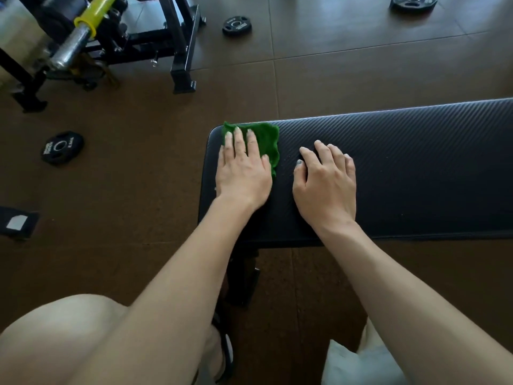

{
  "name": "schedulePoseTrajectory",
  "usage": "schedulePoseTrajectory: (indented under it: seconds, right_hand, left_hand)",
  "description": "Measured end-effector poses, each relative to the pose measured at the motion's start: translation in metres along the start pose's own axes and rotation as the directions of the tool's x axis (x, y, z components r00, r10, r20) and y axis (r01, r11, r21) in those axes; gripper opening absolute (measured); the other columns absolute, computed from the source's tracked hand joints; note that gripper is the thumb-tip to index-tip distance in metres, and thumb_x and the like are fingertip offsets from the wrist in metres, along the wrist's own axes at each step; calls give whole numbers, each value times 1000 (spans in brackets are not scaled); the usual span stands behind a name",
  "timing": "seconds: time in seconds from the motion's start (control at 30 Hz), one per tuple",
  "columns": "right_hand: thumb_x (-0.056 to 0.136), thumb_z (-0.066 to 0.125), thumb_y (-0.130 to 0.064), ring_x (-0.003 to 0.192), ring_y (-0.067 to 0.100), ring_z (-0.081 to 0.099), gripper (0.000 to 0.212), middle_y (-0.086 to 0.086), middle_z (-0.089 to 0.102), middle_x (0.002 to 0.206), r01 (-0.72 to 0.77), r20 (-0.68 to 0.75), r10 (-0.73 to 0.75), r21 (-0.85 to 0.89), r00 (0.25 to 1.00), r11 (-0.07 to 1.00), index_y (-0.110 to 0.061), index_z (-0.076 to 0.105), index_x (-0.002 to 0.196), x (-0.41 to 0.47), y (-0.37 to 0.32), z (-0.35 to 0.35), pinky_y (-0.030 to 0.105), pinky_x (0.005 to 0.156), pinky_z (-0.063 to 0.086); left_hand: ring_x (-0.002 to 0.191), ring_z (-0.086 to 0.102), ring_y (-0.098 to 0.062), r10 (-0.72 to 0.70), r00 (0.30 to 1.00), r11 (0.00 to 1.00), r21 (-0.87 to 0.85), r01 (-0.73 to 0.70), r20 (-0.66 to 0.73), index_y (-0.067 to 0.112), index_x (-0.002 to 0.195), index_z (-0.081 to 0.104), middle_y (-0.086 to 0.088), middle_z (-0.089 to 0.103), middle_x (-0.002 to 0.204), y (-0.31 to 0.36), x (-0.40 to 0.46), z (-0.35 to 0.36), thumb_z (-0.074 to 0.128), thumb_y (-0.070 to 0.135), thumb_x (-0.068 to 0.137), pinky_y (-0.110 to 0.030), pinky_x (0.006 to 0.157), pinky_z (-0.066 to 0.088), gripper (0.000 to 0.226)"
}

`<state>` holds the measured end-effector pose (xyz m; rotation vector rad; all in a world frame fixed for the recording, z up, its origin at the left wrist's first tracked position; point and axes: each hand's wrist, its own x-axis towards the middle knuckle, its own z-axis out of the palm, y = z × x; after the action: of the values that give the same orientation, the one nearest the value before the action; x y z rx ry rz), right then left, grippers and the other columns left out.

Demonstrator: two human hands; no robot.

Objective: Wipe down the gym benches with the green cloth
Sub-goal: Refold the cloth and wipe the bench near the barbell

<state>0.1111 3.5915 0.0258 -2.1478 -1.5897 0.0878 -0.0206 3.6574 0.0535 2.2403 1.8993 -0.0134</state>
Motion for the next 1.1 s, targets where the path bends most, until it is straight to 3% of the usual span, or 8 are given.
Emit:
schedulePoseTrajectory:
  seconds: [0.1, 0.2, 0.33, 0.53, 0.67, 0.83, 1.0, 1.1]
  right_hand:
    - [107, 42, -34, 154, 25, 28, 47, 7, 40, 164, 48, 95, -50, 28, 994, 998, -22, 52, 151, 2, 10, -12, 46, 129, 11]
    - [106, 39, -42, 155, 29, 26, 49, 6, 39, 164, 88, 134, -66, -167, 989, 982, -30, 49, 153, 9, 42, -31, 53, 128, 6]
    - [109, 31, -46, 156, 28, 20, 50, 0, 32, 168, -15, 104, 31, -155, 994, 988, -37, 40, 156, 7, 78, -38, 57, 128, 5]
    - [108, 33, -41, 153, 26, 29, 48, 0, 41, 163, -35, 21, 37, -92, 999, 995, -30, 50, 152, 9, 77, -33, 54, 127, 12]
    - [108, 32, -40, 154, 25, 29, 49, 0, 42, 163, -34, 12, 35, -67, 999, 997, -28, 51, 152, 8, 80, -33, 53, 128, 12]
    - [108, 32, -41, 153, 26, 31, 49, 1, 43, 162, -40, -2, 40, -61, 999, 997, -27, 52, 151, 9, 81, -31, 54, 127, 13]
    - [108, 33, -41, 153, 26, 31, 49, 1, 43, 162, -41, 0, 42, -71, 999, 997, -27, 52, 150, 10, 79, -30, 54, 127, 13]
    - [108, 33, -40, 154, 25, 29, 49, 1, 41, 163, -45, 8, 46, -64, 999, 997, -27, 51, 152, 9, 79, -32, 55, 128, 11]
  left_hand:
    - [159, -8, -24, 158, 987, 987, 11, -158, -19, 13, 165, 1, -12, -3, 172, 3, -75, 11, 19, 39, 110, -41, 129, 0, 63]
    - [159, -3, -25, 219, 976, 974, 59, -218, -2, 13, 164, 3, -12, 2, 172, 3, -118, 19, 16, 39, 109, -42, 129, 2, 63]
    - [159, -9, -22, 245, 969, 968, 44, -245, 8, 16, 164, -1, -8, -4, 173, 17, -70, 15, 17, 40, 110, -37, 128, -5, 62]
    - [159, -11, -23, 165, 984, 984, 51, -169, 72, 15, 164, -4, -8, -8, 173, 58, 27, 8, 17, 39, 110, -39, 128, -5, 63]
    - [158, -12, -19, 259, 964, 965, 15, -260, 61, 16, 164, -4, -7, -7, 173, 43, -35, 12, 16, 41, 110, -36, 129, -6, 63]
    - [158, 17, -26, 369, 926, 925, 128, -357, -77, 12, 163, 20, -11, 23, 169, 13, -134, 38, 27, 39, 111, -44, 128, 21, 59]
    - [153, 32, -26, 433, 894, 896, 170, -411, -115, 13, 159, 36, -11, 37, 163, 10, -112, 39, 28, 41, 111, -42, 124, 30, 56]
    - [156, 23, -19, 323, 939, 946, 22, -323, -117, 19, 161, 30, -4, 28, 168, 9, -76, 21, 25, 39, 111, -35, 128, 17, 54]
